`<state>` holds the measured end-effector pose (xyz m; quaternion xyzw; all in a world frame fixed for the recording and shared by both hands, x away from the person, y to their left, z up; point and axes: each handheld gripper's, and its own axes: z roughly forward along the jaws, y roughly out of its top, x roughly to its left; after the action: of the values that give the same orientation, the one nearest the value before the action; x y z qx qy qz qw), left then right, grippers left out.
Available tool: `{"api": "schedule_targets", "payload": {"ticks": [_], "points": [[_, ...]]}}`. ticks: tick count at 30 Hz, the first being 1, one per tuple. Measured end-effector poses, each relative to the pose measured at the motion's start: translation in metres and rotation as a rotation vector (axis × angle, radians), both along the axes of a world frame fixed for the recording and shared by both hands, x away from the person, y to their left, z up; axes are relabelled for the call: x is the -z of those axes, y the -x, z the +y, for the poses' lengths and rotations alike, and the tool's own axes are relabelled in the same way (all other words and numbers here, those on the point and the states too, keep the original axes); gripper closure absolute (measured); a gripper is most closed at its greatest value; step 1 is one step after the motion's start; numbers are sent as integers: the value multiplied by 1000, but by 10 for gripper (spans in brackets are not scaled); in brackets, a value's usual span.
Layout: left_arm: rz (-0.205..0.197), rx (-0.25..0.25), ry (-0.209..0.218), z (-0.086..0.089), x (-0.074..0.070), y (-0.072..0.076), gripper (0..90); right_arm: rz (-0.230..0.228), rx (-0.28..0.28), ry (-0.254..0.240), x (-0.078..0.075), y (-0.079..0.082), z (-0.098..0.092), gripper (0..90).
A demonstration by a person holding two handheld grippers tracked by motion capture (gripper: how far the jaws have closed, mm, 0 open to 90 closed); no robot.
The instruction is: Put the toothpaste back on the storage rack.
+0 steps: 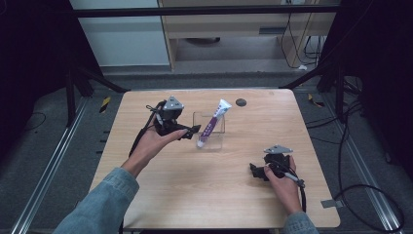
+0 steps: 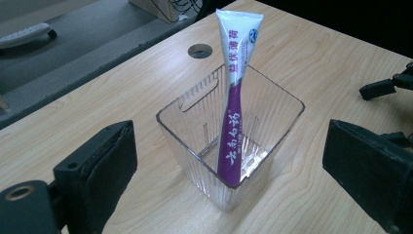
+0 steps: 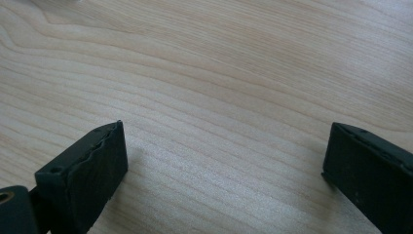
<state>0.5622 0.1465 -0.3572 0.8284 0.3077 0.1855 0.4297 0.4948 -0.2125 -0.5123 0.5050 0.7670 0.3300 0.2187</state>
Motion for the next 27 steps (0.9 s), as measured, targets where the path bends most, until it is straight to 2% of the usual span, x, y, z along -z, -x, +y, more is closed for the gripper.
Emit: {"api": "schedule_targets", "payload": {"ticks": [9,22,27], "points": [[4,-8,-27,12,7,3,49,0,0,0,0,0,0,26],[45,-31,-57,34,34,9,49,0,0,0,0,0,0,25],[67,-46,-52,42,46,11,49,0,0,-1,0,0,0,26]]}}
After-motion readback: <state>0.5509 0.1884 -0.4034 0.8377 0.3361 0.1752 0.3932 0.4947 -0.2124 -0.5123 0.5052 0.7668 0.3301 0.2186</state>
